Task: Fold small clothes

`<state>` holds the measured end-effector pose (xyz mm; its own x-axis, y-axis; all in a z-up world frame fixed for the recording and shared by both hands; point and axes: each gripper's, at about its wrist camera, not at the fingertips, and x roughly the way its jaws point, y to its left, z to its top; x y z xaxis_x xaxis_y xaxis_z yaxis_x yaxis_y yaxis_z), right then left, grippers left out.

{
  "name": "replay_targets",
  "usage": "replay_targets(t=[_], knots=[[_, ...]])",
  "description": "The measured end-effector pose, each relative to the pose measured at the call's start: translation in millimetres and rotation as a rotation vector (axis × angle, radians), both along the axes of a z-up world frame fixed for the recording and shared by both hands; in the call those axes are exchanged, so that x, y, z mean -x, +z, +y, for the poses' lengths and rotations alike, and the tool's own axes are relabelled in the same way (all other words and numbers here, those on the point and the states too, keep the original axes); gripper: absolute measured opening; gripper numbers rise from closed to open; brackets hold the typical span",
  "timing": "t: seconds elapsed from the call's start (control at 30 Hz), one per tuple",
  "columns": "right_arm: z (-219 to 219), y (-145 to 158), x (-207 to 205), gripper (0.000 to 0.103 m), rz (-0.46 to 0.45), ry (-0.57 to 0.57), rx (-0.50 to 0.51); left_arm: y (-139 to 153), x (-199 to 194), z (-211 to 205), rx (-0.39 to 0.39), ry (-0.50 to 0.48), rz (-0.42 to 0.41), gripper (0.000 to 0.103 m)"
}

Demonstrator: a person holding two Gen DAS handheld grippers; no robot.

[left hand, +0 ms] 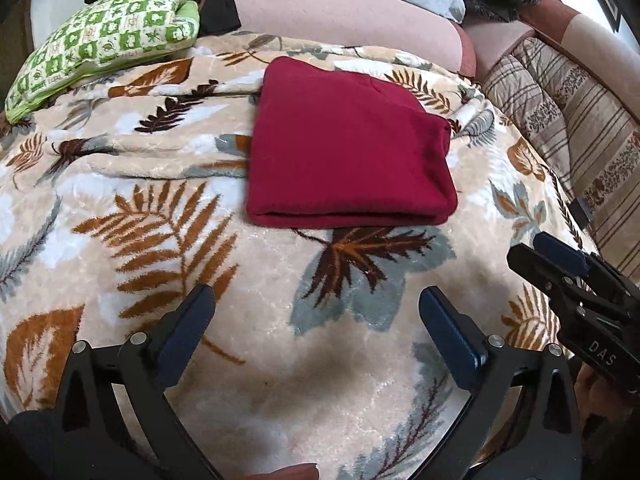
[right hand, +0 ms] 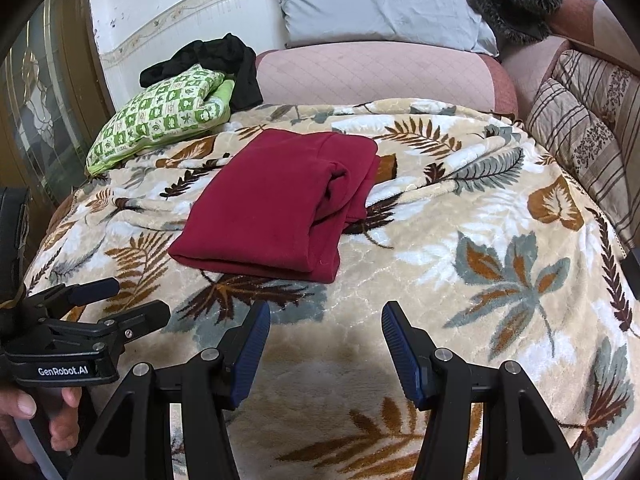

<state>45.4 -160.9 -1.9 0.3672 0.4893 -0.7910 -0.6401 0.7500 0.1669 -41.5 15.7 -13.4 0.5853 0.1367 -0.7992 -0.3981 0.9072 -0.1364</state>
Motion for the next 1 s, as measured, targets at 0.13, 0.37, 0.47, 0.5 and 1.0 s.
replay_targets(t=[0.13,0.37,0.47,0.5,1.0], knots=[[0.2,-0.4,0.3,0.056,-0.002,0.000,-0.001,0.9,1.2,0.3,0.008,0.000,0.000,0.102],[0.8,4.6,2.7,0.056,-0.011,0.014,-0.032,-1.7,1.4,1.5,0.001,0.012,0.019,0.102],[2.2,6.5,4.6,0.056,-0.024,0.023,-0.030,-2.0,1.2,0.9,0.001,0.003,0.019,0.102],[2.4,6.7,4.9,0.056,-0.027,0.023,-0.028,-1.9,1.2,0.2,0.001,-0.002,0.018,0.102],[0.1,4.2,1.7,0.056,-0.020,0.010,-0.011,-2.1,-1.6,-6.4,-0.012,-0.039,0.014,0.102]])
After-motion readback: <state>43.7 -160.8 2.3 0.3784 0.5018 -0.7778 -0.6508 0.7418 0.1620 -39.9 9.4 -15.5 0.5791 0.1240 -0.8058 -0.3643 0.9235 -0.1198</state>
